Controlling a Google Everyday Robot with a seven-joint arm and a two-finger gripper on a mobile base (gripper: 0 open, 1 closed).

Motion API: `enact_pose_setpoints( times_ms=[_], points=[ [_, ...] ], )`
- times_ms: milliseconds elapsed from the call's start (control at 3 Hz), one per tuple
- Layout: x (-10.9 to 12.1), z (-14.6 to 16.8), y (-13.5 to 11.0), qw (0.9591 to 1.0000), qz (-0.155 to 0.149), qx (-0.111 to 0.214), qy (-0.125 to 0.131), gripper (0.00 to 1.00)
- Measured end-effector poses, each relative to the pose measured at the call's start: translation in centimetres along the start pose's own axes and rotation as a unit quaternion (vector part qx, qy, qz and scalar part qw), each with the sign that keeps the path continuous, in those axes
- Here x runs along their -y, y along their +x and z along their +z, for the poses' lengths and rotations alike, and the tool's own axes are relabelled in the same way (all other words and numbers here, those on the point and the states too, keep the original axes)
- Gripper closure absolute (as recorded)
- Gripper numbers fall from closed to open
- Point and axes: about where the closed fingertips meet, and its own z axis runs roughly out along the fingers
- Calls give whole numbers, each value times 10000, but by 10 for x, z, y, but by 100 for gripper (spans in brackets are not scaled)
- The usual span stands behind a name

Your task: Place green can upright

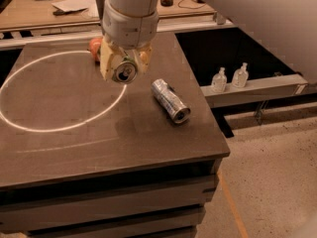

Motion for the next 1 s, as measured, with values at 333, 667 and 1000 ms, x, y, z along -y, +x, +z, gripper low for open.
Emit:
enact_pose_setpoints(
  times_ms=[333, 667, 1000],
  points=[
    [-12, -1, 20, 9918, -772, -707, -732, 100],
    [-13, -1, 17, 9907, -972, -577, -757, 100],
    [-13, -1, 16, 9915, -912, -551, -751, 100]
  ],
)
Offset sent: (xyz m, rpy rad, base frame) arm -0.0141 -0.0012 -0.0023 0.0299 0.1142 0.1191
